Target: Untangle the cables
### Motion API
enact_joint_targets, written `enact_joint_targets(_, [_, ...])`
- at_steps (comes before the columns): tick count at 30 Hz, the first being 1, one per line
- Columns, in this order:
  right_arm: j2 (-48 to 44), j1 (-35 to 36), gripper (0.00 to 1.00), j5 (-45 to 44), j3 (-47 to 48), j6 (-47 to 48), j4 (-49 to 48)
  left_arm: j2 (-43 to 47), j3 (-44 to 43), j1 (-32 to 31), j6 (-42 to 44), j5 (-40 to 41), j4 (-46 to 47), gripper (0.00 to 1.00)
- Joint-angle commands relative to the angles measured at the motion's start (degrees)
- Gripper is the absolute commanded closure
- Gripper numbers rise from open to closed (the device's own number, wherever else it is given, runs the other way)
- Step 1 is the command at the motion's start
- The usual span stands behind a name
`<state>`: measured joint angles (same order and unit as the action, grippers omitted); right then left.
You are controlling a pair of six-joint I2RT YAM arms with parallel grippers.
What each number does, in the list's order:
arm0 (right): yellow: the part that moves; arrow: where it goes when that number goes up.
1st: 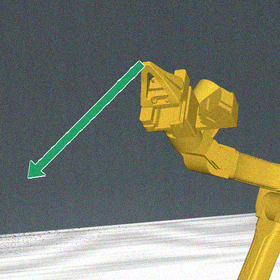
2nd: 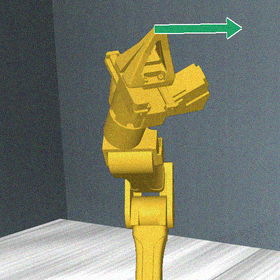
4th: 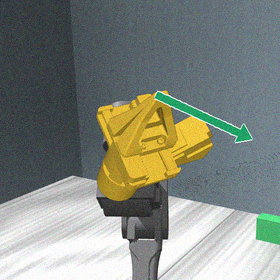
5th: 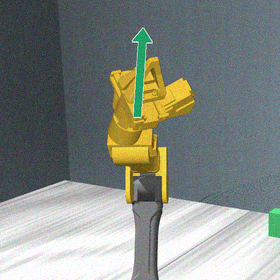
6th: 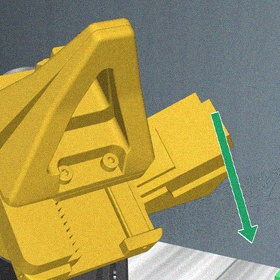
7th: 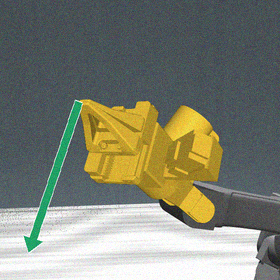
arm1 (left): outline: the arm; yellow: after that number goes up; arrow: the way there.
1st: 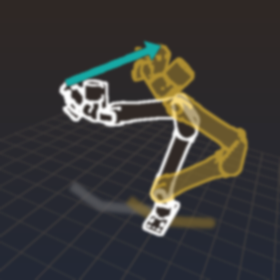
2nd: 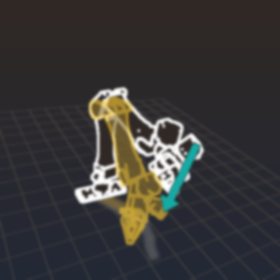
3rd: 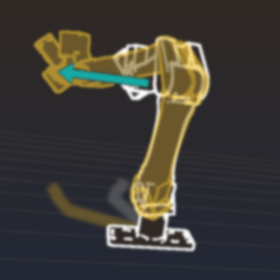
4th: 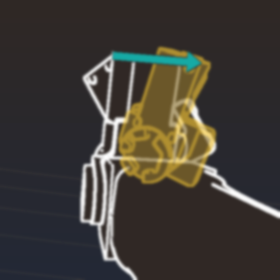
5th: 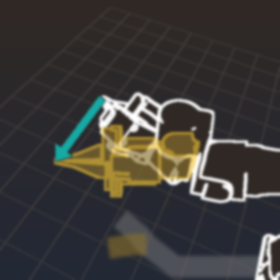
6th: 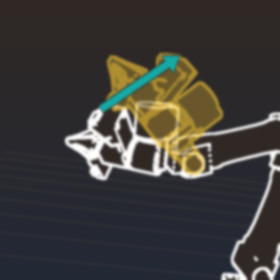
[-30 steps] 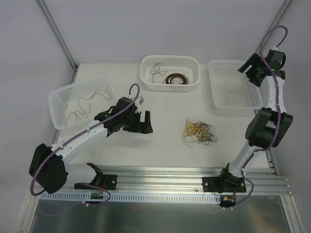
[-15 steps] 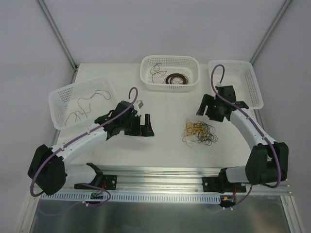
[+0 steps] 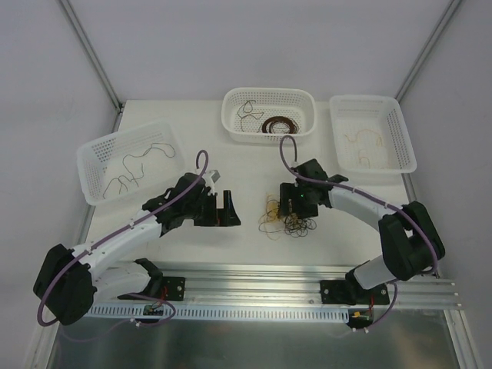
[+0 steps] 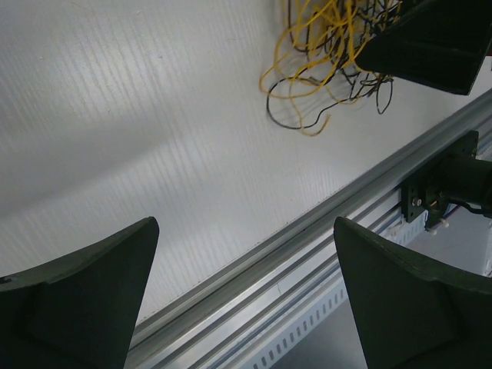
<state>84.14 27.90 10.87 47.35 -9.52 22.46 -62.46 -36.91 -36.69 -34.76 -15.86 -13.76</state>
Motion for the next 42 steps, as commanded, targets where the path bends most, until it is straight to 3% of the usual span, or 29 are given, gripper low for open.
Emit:
enact_joint_targets(1, [2.6,4.5,0.25,3.7,5.7,-0.8,-1.2,2.3,0.9,-0.8,-2.6,1.5,3.3,0.01])
enact_joint_targets(9, [-5.2,4.6,0.27,3.0,11.4,4.7,7.2,-0.6,-1.6,-1.8,-1.5,2.3,5.1,0.04])
enact_joint_targets(15, [-9.7,4.5,0.27,-0.6,10.3,4.6,8.5,-8.9,-9.0,-2.4,3.0,1.4,5.1,0.08])
enact_joint_targets(23, [-11.1,3.9,0.27,-2.4,6.2,2.5,6.7,-20.9,-16.4,-2.5,-2.6,6.1,5.2,0.19])
enact_joint_targets(38, [-9.7,3.1,0.27,3.2,-0.4,-2.9,-0.1,-39.1,-30.6,-4.4,19.8,-4.1,5.1,0.25])
enact_joint_targets(42, [-8.7,3.0,0.27,4.7,-1.5,-3.8,-2.2,-42.7,-32.0,-4.4,23.3,-4.9,4.9,0.32])
